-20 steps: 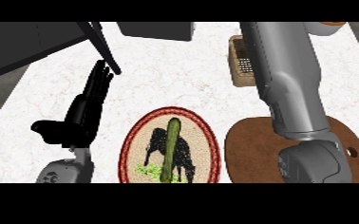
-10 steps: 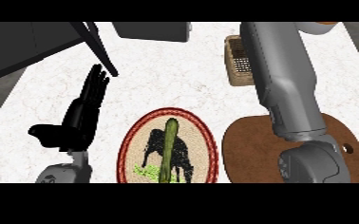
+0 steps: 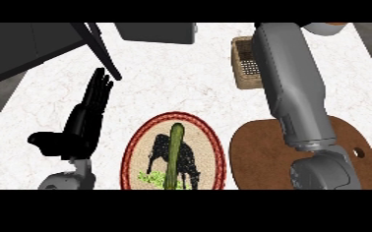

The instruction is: Pick the lemon from the cutting board and place it in the basket

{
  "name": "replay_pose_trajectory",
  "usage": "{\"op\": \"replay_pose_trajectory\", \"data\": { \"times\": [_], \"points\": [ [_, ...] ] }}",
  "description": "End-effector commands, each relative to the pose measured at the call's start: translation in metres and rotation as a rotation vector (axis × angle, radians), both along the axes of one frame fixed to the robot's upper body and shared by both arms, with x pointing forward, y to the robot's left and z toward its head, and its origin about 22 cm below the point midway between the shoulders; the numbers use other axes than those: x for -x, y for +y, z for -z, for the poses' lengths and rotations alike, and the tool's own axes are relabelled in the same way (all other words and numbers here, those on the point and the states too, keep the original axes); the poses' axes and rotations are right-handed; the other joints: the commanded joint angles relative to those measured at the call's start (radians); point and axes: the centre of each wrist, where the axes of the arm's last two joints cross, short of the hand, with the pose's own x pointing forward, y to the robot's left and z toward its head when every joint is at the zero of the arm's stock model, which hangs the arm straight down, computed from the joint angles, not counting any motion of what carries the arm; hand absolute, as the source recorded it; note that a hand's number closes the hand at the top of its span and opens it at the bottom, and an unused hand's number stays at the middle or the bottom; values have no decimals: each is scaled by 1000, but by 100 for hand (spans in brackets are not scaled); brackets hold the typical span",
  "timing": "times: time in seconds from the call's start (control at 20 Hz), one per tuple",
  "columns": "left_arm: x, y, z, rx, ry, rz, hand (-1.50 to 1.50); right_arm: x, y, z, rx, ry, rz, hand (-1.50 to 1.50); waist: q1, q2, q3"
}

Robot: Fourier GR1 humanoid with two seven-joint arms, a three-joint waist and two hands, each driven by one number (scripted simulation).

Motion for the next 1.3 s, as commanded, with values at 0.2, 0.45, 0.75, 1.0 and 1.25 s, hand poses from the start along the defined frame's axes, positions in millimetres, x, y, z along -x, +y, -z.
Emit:
{"op": "replay_pose_trajectory", "data": {
  "times": [0.2, 0.45, 0.75, 1.0, 1.25],
  "points": [
    [1, 1, -1, -15, 0, -25, 0, 4, -16, 17, -160, -136, 255, 150, -16, -4, 0],
    [6, 13, 1, -5, 2, -10, 0, 6, -15, 40, -182, -84, 241, -150, -8, -8, 0],
    [0, 16, -2, -7, 11, -23, 0, 8, -13, 44, -146, -212, 206, -150, -21, -5, 0],
    [0, 11, -1, -3, 1, -29, 0, 9, -2, 23, -32, -326, 151, -150, -22, -6, -1],
    [4, 6, 2, -13, 21, -51, 0, 14, -10, -10, 69, -383, 216, -150, -47, -15, -1]
  ]
}}
